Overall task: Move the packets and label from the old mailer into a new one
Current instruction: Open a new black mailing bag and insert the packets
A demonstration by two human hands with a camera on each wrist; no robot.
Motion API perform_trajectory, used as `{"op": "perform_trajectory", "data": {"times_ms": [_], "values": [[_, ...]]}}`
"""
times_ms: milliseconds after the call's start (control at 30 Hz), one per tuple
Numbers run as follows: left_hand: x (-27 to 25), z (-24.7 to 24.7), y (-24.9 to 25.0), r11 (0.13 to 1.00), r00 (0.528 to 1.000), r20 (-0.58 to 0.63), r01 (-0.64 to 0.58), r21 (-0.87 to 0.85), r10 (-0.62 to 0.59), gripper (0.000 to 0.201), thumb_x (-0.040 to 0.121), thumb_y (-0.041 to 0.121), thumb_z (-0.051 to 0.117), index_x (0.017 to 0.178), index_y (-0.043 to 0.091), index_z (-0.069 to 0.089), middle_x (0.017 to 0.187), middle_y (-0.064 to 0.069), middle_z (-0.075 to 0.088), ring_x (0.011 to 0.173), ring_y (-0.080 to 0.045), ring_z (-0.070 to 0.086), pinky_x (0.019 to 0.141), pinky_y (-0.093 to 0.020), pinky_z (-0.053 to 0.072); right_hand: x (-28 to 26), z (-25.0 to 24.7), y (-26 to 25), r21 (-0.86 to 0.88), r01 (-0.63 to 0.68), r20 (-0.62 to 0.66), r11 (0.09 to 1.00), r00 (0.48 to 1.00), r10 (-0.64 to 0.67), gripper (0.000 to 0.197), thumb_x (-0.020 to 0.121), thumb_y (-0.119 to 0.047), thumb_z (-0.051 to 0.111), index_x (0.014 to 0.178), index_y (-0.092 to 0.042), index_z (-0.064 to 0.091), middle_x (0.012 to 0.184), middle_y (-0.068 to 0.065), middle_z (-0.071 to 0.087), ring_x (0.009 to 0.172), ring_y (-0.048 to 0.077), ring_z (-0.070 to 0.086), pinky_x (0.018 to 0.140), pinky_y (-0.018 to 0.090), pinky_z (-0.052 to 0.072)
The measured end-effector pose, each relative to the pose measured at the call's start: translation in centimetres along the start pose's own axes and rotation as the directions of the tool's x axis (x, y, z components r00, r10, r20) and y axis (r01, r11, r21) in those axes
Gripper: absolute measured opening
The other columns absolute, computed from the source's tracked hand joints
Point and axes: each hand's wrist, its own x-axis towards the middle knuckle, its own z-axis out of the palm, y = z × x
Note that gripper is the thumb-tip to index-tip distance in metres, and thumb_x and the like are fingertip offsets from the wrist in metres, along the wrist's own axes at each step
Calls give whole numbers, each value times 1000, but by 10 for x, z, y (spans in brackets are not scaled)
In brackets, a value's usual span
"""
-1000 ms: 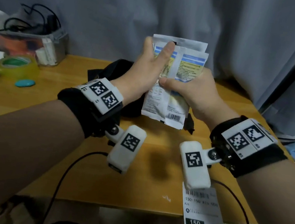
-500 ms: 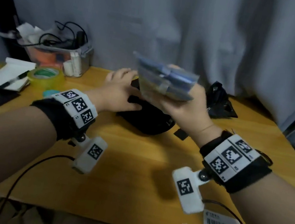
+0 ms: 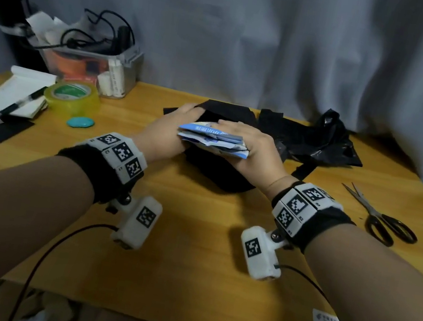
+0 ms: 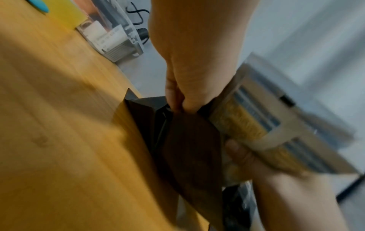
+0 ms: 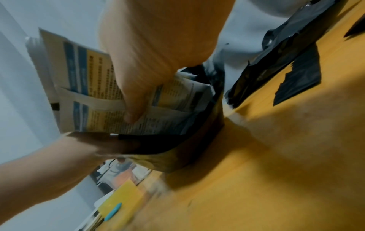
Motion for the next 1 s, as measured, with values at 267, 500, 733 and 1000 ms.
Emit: {"op": "perform_trajectory", "data": {"times_ms": [267,500,733,1000], "values": [[9,-7,-17,1000,990,141,-18,1,17,73,79,7,62,145,14,31,145,-7,37,132,-18,37,110,-27,32,5,17,28,-295,14,113,956,993,21,55,78,2,64,131,-11,56,128,14,60,121,33,54,110,44,29],[9,-13,-23,982,985,119,108,157,-128,74,85,0,56,148,12,20,154,-7,23,137,-24,33,102,-25,33,13,19,23,-573,-110,225,812,932,285,46,93,-9,38,136,-24,47,136,-2,53,128,17,47,116,36,-1],[3,3,-15,979,982,157,78,186,-108,75,86,-2,53,150,14,17,158,-2,12,140,-18,28,103,-19,30,17,19,17,-705,-26,306,708,890,338,28,88,-14,46,112,-18,60,104,3,63,101,26,57,94,36,32],[-6,11,-13,995,996,80,-35,92,28,58,87,-6,43,139,20,39,148,0,31,127,-16,42,99,-21,35,23,38,5,-584,-238,388,776,758,525,21,85,-12,54,105,-10,57,102,11,61,98,32,60,71,35,47]]}}
